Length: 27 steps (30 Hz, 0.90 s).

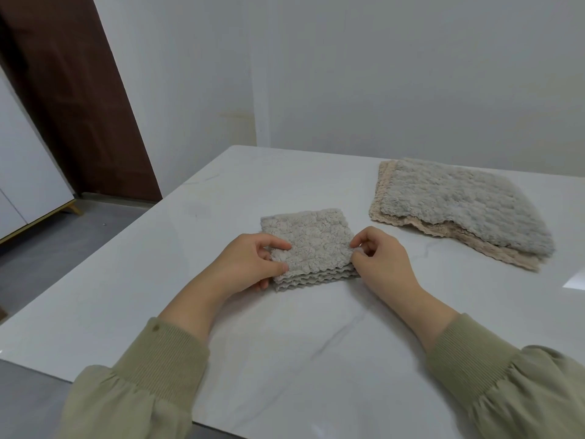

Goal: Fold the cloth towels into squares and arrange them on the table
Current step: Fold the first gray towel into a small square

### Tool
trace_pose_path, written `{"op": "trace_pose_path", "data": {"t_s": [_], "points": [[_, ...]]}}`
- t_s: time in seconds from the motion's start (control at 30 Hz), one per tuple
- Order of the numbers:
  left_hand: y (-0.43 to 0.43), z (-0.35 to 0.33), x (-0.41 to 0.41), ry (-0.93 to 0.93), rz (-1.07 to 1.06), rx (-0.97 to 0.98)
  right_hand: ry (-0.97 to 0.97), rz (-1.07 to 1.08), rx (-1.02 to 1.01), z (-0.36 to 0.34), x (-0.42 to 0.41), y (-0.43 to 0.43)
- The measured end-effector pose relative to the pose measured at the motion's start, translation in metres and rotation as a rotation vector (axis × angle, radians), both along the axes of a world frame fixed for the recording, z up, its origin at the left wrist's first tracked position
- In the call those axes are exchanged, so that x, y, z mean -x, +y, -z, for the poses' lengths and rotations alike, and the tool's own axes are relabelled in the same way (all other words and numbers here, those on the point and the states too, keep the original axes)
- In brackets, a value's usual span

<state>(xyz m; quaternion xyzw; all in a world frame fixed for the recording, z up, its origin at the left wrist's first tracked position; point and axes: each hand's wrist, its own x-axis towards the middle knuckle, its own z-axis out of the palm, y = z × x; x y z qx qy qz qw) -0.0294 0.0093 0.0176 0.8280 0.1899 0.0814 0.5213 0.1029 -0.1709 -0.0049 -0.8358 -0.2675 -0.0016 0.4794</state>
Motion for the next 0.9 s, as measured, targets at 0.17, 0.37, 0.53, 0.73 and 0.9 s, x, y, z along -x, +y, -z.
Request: {"op": "trace_pose_path", "data": {"t_s": [0.17,0.37,0.53,0.73,0.9], "points": [[0.0,-0.001,0.0,-0.021,0.015,0.006,-0.022,0.008,-0.022,-0.002,0.001,-0.001],[0.001,0.002,-0.001,0.014,0.034,-0.111,-0.092,-0.029,0.156,-0.001,0.002,-0.001],[-0.003,0.005,-0.004,-0.218,-0.211,-0.66,-0.107,-0.05,0.222,-0.002,0.001,0.0],[-0.013,0.019,-0.026,-0.151,0.08,-0.915,-0.145,-0.086,0.245,-0.002,0.001,-0.001],[-0.007,0.031,-0.03,0.14,0.216,-0.883,-0.088,-0.221,0.17,-0.005,-0.008,-0.017]]}}
